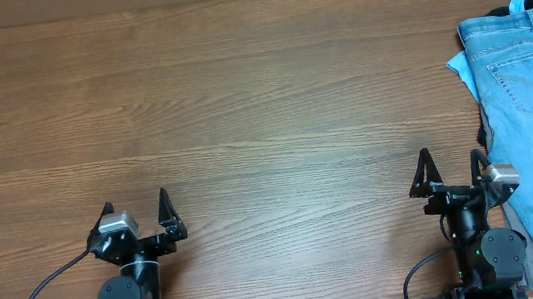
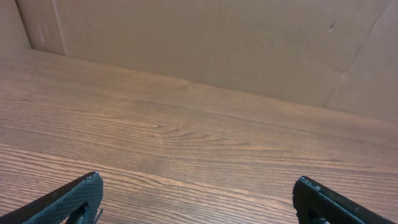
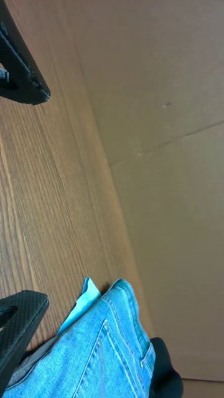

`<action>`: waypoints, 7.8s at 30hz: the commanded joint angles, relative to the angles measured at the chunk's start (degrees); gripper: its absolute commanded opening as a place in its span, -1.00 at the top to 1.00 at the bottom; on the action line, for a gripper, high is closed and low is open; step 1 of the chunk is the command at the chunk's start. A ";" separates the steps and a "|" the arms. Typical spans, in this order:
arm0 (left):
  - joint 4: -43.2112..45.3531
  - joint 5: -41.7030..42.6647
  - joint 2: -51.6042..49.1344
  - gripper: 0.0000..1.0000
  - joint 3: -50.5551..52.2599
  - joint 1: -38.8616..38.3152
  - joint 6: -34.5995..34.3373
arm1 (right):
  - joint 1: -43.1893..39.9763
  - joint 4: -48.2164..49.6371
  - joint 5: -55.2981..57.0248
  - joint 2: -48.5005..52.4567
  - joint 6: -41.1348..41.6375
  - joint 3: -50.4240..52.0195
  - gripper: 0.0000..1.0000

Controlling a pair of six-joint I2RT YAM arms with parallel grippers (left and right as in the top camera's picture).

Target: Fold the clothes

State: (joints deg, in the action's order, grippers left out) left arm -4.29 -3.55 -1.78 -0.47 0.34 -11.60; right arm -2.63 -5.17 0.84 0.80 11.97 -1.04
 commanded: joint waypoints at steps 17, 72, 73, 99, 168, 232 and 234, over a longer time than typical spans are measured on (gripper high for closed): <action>0.24 -0.70 0.02 -1.00 0.17 -0.37 1.31 | -0.39 0.37 -0.09 -0.52 -0.22 0.59 -1.00; 0.22 -0.70 0.02 -0.99 0.17 -0.37 1.31 | -0.33 16.17 -19.41 0.07 37.09 -2.36 -1.00; 0.24 -0.70 0.02 -0.99 0.17 -0.37 1.31 | -0.33 15.98 -19.69 0.72 35.78 -3.41 -1.00; 0.24 -0.70 0.02 -0.99 0.17 -0.37 1.31 | -0.35 -40.98 14.88 97.15 -6.43 -98.88 -1.00; 0.22 -0.70 0.02 -0.99 0.17 -0.37 1.31 | -6.03 -22.51 45.35 137.11 -19.93 -102.79 -0.87; 0.24 -0.70 0.02 -1.00 0.17 -0.37 1.31 | -6.45 -27.93 59.17 114.51 -5.57 -102.99 0.93; 0.24 -0.70 0.02 -1.00 0.17 -0.37 1.31 | -6.47 -27.87 62.62 112.72 -4.44 -102.99 0.93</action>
State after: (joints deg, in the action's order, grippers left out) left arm -4.27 -3.70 -1.91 -0.47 0.34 -11.57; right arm -9.39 -34.11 56.21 119.31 5.19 -102.80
